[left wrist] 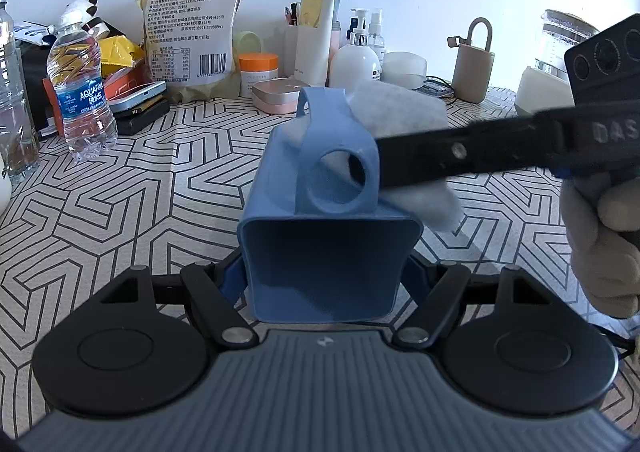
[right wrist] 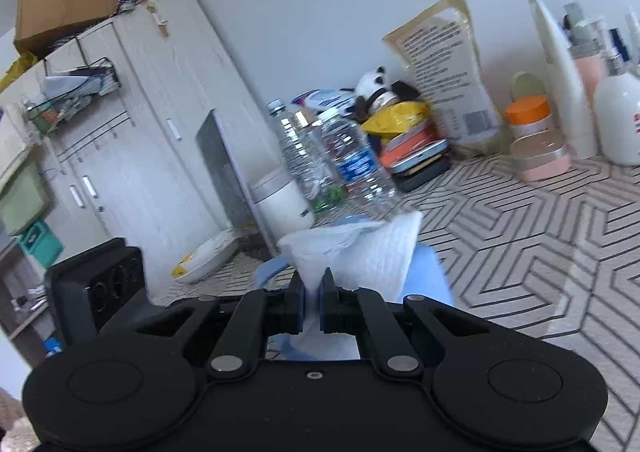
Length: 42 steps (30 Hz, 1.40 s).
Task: Clean container
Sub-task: 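Rub the wipe over the container's rim beside the handle with the right gripper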
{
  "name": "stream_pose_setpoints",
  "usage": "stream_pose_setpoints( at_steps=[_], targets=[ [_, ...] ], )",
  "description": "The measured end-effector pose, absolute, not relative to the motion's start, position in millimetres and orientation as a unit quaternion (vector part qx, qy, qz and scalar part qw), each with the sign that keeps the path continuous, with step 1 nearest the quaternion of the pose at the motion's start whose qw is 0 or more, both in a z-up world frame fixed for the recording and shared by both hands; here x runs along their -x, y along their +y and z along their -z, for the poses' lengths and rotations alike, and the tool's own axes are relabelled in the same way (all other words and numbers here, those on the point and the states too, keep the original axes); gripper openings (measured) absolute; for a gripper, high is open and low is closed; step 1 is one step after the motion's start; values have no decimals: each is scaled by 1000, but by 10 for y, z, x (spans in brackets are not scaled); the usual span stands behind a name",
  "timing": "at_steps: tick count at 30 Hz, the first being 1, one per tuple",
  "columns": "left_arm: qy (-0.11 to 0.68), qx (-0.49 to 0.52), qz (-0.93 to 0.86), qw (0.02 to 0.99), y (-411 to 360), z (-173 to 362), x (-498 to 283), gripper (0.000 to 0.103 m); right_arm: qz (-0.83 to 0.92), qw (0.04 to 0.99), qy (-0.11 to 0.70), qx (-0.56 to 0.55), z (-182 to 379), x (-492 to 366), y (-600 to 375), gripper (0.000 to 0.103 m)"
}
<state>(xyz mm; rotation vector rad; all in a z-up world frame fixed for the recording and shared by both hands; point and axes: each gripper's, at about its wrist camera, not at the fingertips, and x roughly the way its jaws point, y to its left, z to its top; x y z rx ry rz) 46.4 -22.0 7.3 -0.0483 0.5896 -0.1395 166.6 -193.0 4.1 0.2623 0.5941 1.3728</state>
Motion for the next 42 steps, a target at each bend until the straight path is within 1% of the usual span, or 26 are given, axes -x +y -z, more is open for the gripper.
stream_pose_setpoints(
  at_steps=[7, 21, 32, 42],
  targets=[
    [290, 22, 68, 954, -266, -86, -476, 74, -639, 709, 274, -118, -31, -1629, -1910, 5],
    [291, 22, 69, 954, -123, -61, -442, 75, -585, 746, 281, -148, -6, -1771, -2076, 4],
    [293, 20, 69, 953, -118, -50, -468, 75, -645, 697, 285, -131, -15, -1641, -1927, 4],
    [292, 17, 68, 954, -125, -47, -470, 75, -612, 717, 293, -161, 27, -1756, -2036, 4]
  ],
)
